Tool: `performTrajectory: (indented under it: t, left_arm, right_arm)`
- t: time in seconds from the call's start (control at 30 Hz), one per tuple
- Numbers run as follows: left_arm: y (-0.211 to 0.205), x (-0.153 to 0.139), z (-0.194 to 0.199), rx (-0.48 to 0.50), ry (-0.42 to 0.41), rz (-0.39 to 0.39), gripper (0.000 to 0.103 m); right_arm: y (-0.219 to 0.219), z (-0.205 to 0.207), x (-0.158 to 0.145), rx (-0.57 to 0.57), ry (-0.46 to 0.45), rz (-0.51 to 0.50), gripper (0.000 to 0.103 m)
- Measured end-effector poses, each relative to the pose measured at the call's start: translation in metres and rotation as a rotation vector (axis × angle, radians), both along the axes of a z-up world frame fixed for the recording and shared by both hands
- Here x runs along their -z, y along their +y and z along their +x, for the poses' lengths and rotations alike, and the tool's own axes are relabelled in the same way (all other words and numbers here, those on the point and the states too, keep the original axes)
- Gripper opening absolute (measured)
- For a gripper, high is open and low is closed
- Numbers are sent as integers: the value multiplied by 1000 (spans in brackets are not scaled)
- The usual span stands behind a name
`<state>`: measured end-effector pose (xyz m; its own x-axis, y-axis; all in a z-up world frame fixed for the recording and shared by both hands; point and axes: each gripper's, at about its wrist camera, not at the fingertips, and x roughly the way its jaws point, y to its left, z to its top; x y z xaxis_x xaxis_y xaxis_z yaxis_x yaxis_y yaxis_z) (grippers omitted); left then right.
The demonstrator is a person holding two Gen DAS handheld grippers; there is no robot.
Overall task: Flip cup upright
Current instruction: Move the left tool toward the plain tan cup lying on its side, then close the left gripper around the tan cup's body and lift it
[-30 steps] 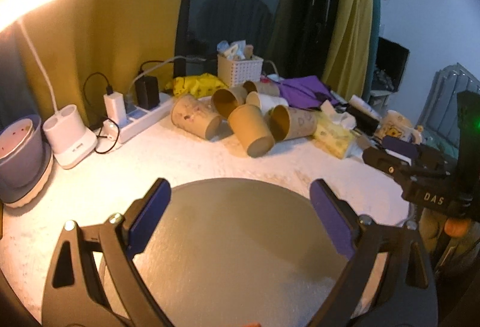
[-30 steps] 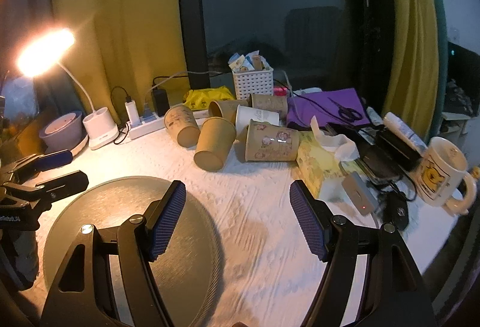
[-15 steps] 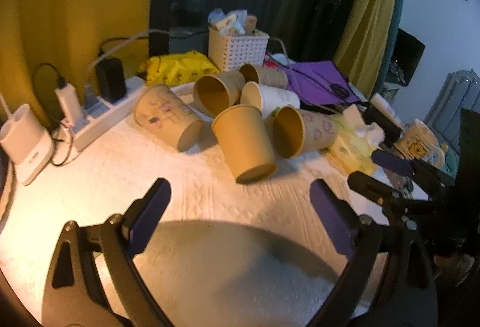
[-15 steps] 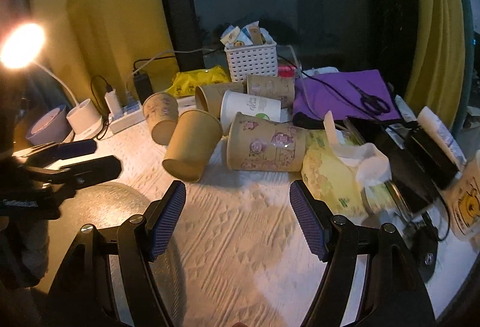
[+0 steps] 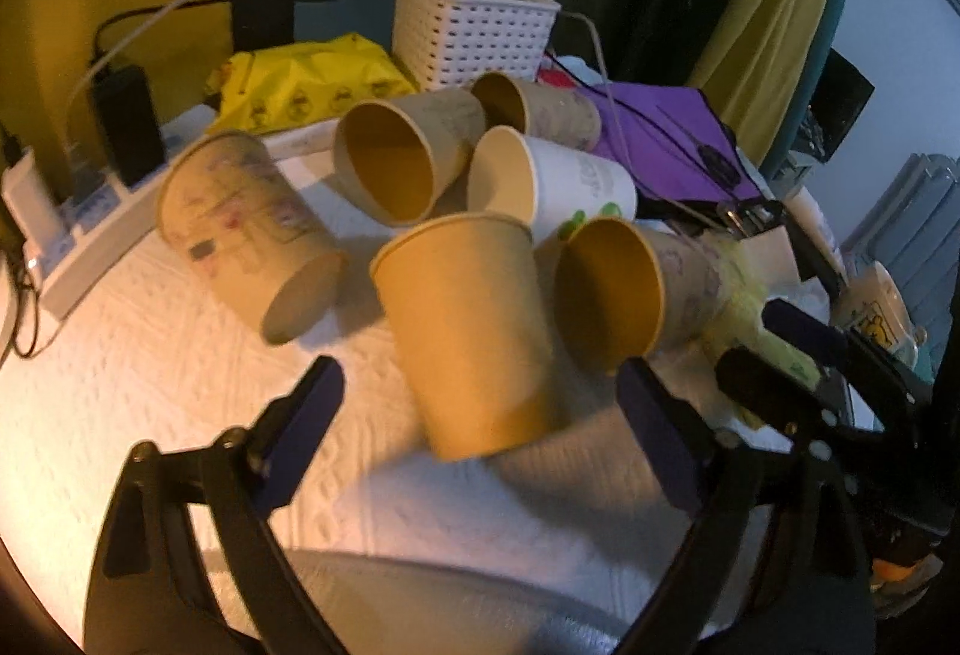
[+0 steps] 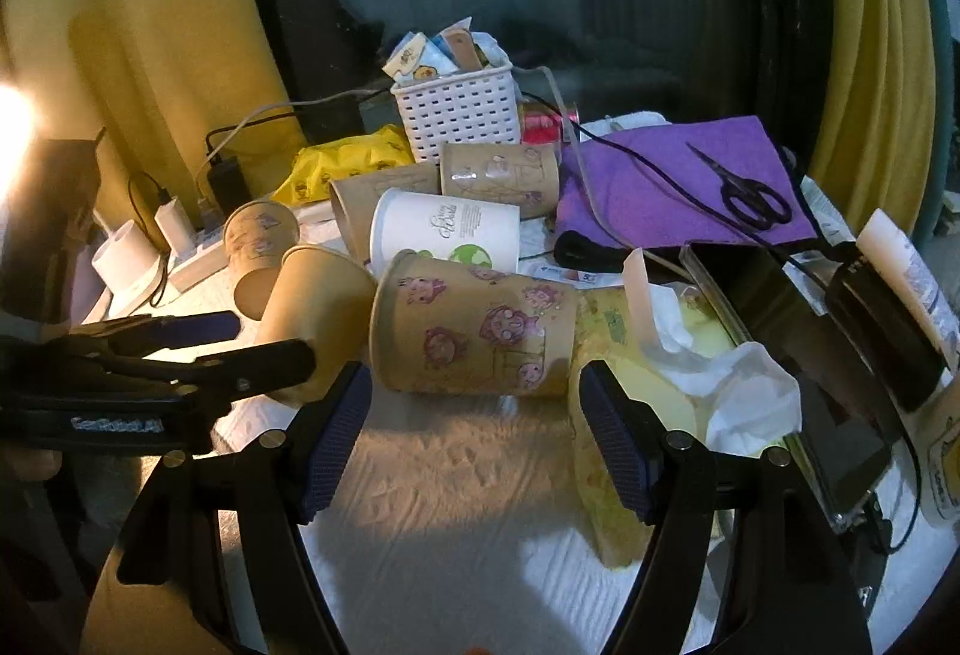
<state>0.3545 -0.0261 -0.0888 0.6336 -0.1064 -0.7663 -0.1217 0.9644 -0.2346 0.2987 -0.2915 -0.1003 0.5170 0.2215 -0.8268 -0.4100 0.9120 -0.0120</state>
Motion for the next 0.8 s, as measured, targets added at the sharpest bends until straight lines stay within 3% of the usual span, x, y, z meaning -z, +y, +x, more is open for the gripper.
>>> performTrajectory:
  t: [0.23, 0.53, 0.8]
  left_arm:
    - [2, 20, 23, 10, 103, -25, 62]
    - [-2, 13, 6, 45, 77, -30, 60]
    - [-7, -8, -42, 78, 8, 13, 60]
  right_arm:
    - [-4, 3, 4, 7, 15, 10, 75]
    - [-4, -7, -7, 16, -4, 1, 75]
    - [7, -36, -25, 6, -25, 5, 75]
